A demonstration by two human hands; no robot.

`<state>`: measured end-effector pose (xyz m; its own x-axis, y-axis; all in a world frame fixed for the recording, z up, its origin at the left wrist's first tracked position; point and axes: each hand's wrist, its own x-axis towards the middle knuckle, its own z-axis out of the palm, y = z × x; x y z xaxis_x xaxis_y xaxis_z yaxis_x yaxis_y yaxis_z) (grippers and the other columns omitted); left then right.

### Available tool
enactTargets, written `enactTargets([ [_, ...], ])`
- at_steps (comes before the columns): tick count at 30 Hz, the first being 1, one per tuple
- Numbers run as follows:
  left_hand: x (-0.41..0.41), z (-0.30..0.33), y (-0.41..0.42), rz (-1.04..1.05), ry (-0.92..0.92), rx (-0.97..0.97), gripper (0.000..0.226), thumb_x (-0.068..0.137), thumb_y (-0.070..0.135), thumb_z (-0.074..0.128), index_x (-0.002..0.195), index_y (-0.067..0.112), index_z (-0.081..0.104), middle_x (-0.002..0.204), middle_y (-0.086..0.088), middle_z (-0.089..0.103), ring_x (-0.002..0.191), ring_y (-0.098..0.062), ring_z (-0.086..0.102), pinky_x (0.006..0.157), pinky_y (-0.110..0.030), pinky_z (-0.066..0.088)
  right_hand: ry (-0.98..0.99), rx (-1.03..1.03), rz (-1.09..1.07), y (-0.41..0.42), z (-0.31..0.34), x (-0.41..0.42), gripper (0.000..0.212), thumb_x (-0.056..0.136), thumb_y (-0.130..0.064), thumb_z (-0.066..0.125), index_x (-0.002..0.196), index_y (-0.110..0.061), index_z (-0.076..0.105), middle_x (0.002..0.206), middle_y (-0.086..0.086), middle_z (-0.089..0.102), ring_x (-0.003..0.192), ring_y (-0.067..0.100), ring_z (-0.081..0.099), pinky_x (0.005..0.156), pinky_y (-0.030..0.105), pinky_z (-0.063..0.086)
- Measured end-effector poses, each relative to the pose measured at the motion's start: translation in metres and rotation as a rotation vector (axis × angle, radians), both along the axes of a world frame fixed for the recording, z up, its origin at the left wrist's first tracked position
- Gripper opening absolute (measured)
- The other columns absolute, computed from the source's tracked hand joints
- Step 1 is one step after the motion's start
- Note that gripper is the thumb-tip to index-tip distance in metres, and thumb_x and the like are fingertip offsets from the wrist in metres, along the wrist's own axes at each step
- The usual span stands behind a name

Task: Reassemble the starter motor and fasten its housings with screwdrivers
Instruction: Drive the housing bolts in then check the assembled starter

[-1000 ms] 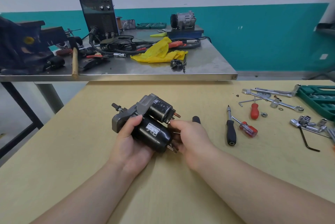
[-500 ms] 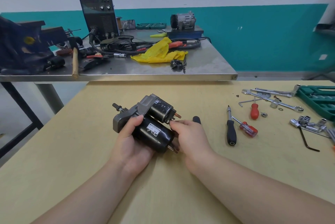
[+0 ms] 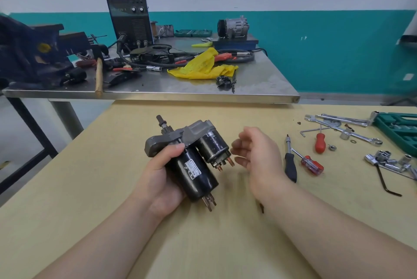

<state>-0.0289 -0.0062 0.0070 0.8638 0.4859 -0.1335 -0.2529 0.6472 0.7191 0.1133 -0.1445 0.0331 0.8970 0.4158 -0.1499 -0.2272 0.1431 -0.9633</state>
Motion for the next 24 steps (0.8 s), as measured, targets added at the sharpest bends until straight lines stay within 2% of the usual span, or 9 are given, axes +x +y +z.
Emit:
enactTargets([
  [2, -0.002, 0.002, -0.002, -0.035, -0.004, -0.001, 0.052, 0.075, 0.026, 0.080, 0.127, 0.015, 0.079, 0.133, -0.015, 0.074, 0.110, -0.035, 0.077, 0.086, -0.058, 0.062, -0.110, -0.123, 0.241, -0.003, 0.007, 0.005, 0.038, 0.093, -0.050, 0.064, 0.102, -0.014, 0.071, 0.078, 0.001, 0.072, 0.071, 0.020, 0.069, 0.064, 0.037, 0.053],
  [4, -0.003, 0.005, -0.003, -0.082, -0.008, 0.013, 0.056, 0.080, 0.028, 0.077, 0.133, 0.012, 0.075, 0.137, -0.018, 0.072, 0.117, -0.037, 0.074, 0.088, -0.055, 0.063, -0.202, -0.238, 0.456, -0.004, 0.010, 0.000, 0.051, 0.083, -0.068, 0.068, 0.108, -0.023, 0.075, 0.086, -0.002, 0.078, 0.072, 0.018, 0.073, 0.062, 0.035, 0.055],
  [7, -0.005, 0.006, -0.003, -0.152, 0.005, 0.050, 0.053, 0.090, 0.028, 0.073, 0.139, 0.009, 0.070, 0.144, -0.022, 0.067, 0.128, -0.041, 0.068, 0.094, -0.056, 0.060, -0.300, -0.279, 0.597, -0.004, 0.007, -0.013, 0.045, 0.078, -0.075, 0.073, 0.110, -0.043, 0.075, 0.102, -0.012, 0.081, 0.087, 0.012, 0.079, 0.069, 0.032, 0.059],
  [10, -0.006, 0.005, -0.005, -0.221, 0.045, 0.096, 0.061, 0.089, 0.035, 0.079, 0.144, 0.011, 0.068, 0.149, -0.020, 0.063, 0.135, -0.041, 0.063, 0.100, -0.055, 0.058, -0.239, -0.214, 0.614, -0.007, 0.006, -0.018, 0.040, 0.083, -0.065, 0.076, 0.116, -0.043, 0.077, 0.113, -0.012, 0.080, 0.103, 0.009, 0.077, 0.091, 0.039, 0.062],
  [11, -0.006, 0.006, -0.006, -0.239, 0.056, 0.108, 0.063, 0.087, 0.039, 0.084, 0.143, 0.013, 0.069, 0.149, -0.019, 0.064, 0.135, -0.040, 0.064, 0.100, -0.054, 0.058, -0.206, -0.186, 0.600, -0.008, 0.005, -0.020, 0.040, 0.084, -0.062, 0.076, 0.116, -0.040, 0.078, 0.113, -0.010, 0.081, 0.105, 0.012, 0.077, 0.092, 0.040, 0.061],
  [16, -0.006, 0.011, -0.001, -0.259, 0.109, 0.146, 0.063, 0.090, 0.058, 0.077, 0.139, 0.017, 0.073, 0.143, -0.017, 0.069, 0.126, -0.037, 0.070, 0.096, -0.053, 0.060, 0.002, -0.002, 0.431, -0.003, -0.006, -0.038, 0.045, 0.084, -0.053, 0.075, 0.118, -0.023, 0.080, 0.113, 0.006, 0.081, 0.101, 0.029, 0.078, 0.066, 0.033, 0.059],
  [19, -0.004, 0.011, 0.000, -0.166, 0.121, 0.187, 0.059, 0.092, 0.066, 0.069, 0.129, 0.021, 0.078, 0.132, -0.013, 0.076, 0.112, -0.031, 0.078, 0.082, -0.044, 0.065, 0.124, 0.113, 0.414, 0.000, -0.008, -0.044, 0.040, 0.083, -0.052, 0.074, 0.110, -0.024, 0.083, 0.110, 0.007, 0.081, 0.090, 0.024, 0.078, 0.060, 0.032, 0.057],
  [21, -0.001, 0.012, -0.002, -0.130, 0.107, 0.202, 0.064, 0.094, 0.072, 0.063, 0.133, 0.024, 0.077, 0.135, -0.011, 0.074, 0.116, -0.030, 0.076, 0.082, -0.043, 0.065, 0.139, 0.171, 0.414, 0.000, -0.009, -0.041, 0.034, 0.084, -0.052, 0.072, 0.104, -0.028, 0.085, 0.106, 0.005, 0.081, 0.086, 0.020, 0.078, 0.057, 0.030, 0.056],
  [24, 0.004, 0.009, -0.006, -0.082, 0.105, 0.227, 0.072, 0.096, 0.083, 0.049, 0.140, 0.029, 0.071, 0.144, -0.010, 0.069, 0.129, -0.032, 0.069, 0.092, -0.047, 0.062, 0.150, 0.218, 0.406, -0.001, -0.012, -0.035, 0.036, 0.083, -0.051, 0.072, 0.107, -0.026, 0.084, 0.108, 0.006, 0.081, 0.088, 0.022, 0.079, 0.057, 0.030, 0.057],
])
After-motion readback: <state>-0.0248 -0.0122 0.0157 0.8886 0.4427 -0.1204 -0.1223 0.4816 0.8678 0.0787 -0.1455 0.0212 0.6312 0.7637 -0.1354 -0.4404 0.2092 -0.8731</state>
